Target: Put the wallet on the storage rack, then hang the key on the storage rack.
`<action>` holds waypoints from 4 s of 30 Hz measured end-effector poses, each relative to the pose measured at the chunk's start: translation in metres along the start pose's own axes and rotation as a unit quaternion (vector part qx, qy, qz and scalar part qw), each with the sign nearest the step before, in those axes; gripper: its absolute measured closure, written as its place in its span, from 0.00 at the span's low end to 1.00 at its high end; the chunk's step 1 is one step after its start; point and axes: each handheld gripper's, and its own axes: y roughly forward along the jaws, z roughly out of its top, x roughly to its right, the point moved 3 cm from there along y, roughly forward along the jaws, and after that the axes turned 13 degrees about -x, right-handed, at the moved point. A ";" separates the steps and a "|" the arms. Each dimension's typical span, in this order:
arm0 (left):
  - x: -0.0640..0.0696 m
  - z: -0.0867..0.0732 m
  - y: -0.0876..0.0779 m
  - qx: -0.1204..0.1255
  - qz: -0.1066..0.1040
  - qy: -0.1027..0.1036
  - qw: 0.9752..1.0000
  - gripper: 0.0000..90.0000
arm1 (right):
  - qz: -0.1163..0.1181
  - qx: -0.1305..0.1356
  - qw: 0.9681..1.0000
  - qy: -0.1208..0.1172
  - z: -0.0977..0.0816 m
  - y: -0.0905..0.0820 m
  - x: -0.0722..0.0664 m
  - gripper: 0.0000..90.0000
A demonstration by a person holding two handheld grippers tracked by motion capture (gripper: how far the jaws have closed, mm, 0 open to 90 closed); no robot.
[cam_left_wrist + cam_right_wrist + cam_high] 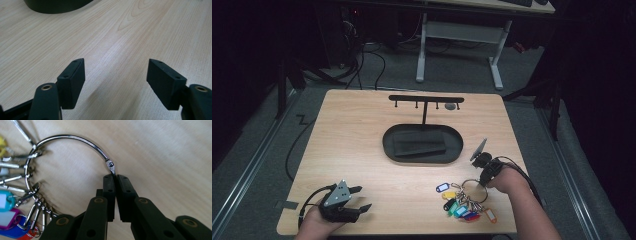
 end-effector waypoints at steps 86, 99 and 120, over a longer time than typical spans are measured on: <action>-0.007 0.001 -0.005 0.028 0.018 -0.013 0.999 0.33 | -0.063 0.119 0.990 -0.039 -0.019 -0.217 -0.035 0.98; -0.007 -0.002 -0.007 0.026 0.023 -0.020 0.999 0.33 | -0.071 0.137 0.988 -0.020 0.006 -0.233 -0.025 0.98; -0.005 -0.010 -0.017 0.029 0.046 -0.025 0.998 0.34 | -0.082 0.144 0.986 -0.016 0.060 -0.235 -0.004 0.98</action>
